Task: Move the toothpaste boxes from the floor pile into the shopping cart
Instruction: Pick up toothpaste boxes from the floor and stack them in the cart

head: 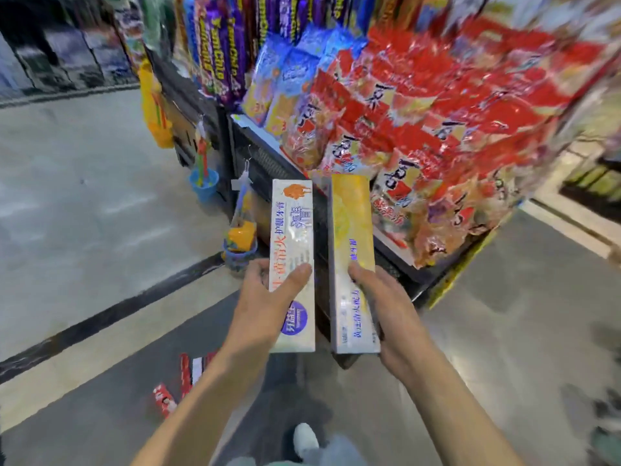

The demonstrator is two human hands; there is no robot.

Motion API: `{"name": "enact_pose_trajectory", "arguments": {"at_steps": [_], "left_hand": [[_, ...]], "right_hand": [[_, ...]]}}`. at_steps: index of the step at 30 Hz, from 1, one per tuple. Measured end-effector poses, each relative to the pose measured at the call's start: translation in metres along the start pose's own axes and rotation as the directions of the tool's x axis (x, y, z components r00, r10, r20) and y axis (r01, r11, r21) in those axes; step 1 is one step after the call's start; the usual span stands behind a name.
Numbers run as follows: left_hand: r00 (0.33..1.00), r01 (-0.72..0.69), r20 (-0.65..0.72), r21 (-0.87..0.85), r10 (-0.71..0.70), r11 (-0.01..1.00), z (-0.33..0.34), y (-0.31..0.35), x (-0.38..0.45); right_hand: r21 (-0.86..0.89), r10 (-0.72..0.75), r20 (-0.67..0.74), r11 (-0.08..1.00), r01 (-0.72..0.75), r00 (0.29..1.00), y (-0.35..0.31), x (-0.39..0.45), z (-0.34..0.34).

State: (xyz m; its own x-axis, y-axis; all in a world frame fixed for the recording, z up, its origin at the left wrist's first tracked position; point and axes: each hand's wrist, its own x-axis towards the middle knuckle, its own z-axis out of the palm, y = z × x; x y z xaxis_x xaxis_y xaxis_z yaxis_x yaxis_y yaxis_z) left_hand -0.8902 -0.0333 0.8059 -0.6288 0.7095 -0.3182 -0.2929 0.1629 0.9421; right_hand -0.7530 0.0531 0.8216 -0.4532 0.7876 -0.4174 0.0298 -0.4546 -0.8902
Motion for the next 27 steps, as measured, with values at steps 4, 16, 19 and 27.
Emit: {"name": "enact_pose_trajectory", "arguments": {"at_steps": [4,16,19,27], "left_hand": [[0.97,-0.022,0.245,0.085,0.0,0.996,0.023,0.001,-0.027],[0.491,-0.068,0.845,0.279,-0.211,0.958,0.167,-0.057,-0.198],[0.346,-0.147,0.907,0.306,-0.24,0.941,0.203,-0.084,-0.267],[-0.05,-0.26,0.928,0.345,-0.369,0.902,0.266,-0.177,-0.494]], "right_hand": [[0.117,-0.034,-0.211,0.991,0.06,0.977,0.011,-0.064,-0.031],[0.266,0.019,-0.835,0.888,0.374,0.549,0.087,-0.298,-0.145],[0.257,0.063,-0.918,0.846,0.467,0.391,0.116,-0.367,-0.174],[0.211,0.25,-0.968,0.782,0.586,0.015,0.213,-0.572,-0.242]]}}
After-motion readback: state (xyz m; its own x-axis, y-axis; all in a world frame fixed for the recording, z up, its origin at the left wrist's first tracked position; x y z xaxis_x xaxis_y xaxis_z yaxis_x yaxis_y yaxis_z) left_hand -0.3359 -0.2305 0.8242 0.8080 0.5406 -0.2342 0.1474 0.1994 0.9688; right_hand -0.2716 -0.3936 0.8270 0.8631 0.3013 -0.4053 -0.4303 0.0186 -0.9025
